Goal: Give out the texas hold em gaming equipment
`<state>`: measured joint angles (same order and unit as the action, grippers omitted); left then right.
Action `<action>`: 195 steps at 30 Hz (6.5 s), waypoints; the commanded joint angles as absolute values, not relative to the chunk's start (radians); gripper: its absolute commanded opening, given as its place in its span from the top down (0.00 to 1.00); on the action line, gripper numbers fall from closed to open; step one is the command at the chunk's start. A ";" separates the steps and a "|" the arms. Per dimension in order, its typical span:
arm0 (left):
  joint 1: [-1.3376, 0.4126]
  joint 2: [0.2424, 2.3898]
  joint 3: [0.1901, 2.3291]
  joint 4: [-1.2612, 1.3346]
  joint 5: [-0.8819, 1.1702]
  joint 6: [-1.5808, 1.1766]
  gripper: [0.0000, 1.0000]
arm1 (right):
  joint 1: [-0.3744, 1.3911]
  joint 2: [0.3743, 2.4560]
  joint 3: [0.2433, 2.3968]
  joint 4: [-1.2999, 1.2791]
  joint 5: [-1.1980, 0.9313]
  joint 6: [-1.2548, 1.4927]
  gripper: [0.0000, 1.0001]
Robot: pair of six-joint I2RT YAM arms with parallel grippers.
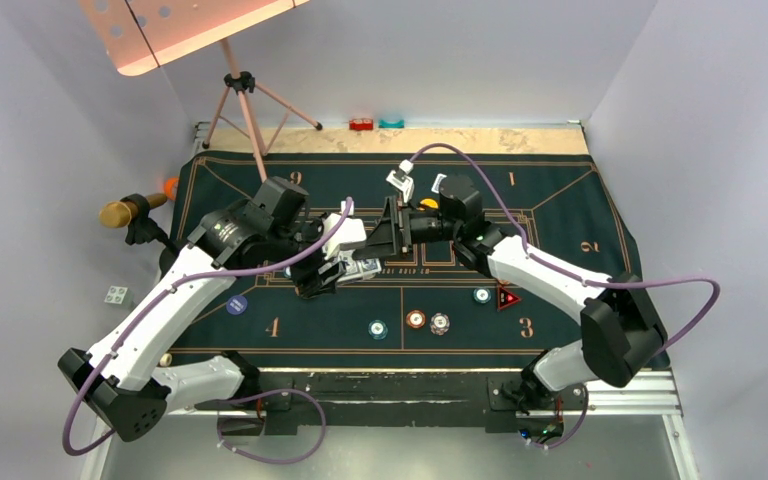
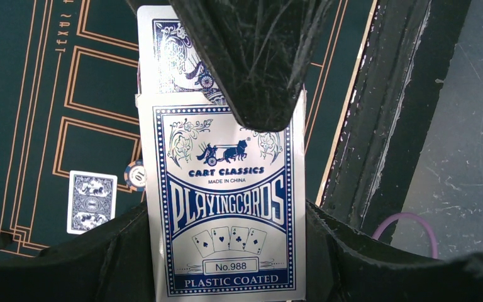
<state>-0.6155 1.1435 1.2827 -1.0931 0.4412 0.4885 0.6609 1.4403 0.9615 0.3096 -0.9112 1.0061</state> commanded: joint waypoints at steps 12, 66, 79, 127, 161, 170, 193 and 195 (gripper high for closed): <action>-0.612 1.125 1.324 -1.057 0.473 0.476 1.00 | 0.663 1.426 0.911 0.349 -0.930 1.043 0.52; -0.612 1.118 1.327 -1.083 0.476 0.487 1.00 | 0.212 1.191 0.637 -0.164 -0.756 0.734 1.00; -0.612 1.115 1.323 -1.089 0.484 0.489 1.00 | 0.212 1.318 0.636 -0.154 -0.490 0.655 1.00; -0.613 1.129 1.318 -1.056 0.511 0.468 1.00 | 0.709 1.351 1.095 0.065 -0.772 0.845 0.01; -0.613 1.129 1.349 -1.071 0.505 0.466 1.00 | 0.615 1.329 0.924 0.109 -0.855 0.905 0.67; -0.614 1.130 1.339 -1.068 0.499 0.471 1.00 | 0.527 1.250 0.893 0.119 -0.902 0.944 0.89; -0.608 1.088 1.282 -1.055 0.503 0.469 1.00 | 0.335 1.249 1.019 0.188 -0.996 1.047 1.00; -0.607 1.085 1.277 -1.054 0.510 0.467 1.00 | 0.326 1.280 1.037 0.203 -0.990 1.054 1.00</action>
